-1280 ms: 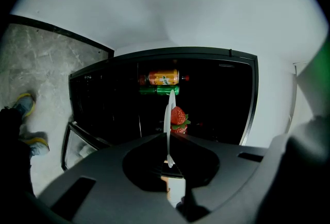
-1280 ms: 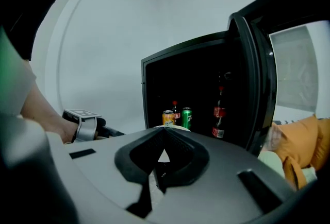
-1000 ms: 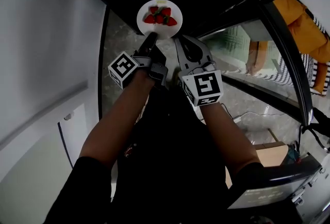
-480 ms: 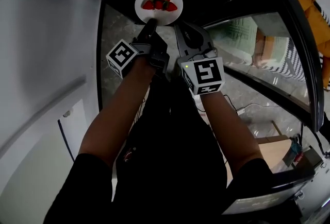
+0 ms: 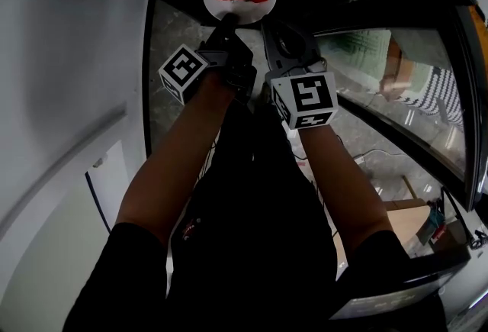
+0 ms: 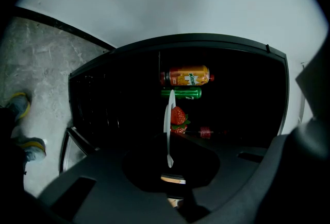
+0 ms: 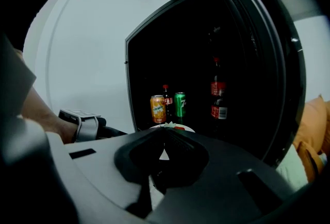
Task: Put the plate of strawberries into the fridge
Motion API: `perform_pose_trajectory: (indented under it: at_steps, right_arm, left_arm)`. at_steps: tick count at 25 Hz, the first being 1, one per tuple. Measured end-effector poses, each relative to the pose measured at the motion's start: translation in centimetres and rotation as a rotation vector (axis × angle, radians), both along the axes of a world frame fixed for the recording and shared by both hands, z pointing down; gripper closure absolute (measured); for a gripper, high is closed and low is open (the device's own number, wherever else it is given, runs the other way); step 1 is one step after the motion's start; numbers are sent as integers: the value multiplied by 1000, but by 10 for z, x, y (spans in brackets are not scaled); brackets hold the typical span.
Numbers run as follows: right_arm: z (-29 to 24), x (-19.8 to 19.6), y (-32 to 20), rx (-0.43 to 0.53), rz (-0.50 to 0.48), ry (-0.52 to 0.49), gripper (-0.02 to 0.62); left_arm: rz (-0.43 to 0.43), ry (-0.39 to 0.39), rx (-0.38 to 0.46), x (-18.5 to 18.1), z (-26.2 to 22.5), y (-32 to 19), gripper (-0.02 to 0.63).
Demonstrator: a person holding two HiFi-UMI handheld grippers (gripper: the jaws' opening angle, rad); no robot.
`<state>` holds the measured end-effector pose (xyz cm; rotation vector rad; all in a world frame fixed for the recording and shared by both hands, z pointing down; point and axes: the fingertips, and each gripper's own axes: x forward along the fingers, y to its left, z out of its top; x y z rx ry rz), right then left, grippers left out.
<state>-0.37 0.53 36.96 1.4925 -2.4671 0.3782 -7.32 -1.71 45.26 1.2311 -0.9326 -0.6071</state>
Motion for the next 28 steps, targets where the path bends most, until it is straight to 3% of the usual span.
perform_pose_trajectory:
  at_steps: [28]
  right_arm:
    - [17,6,-22,-40,-4,-26,591]
  left_arm:
    - [-29,2,13,6,18,-29,589]
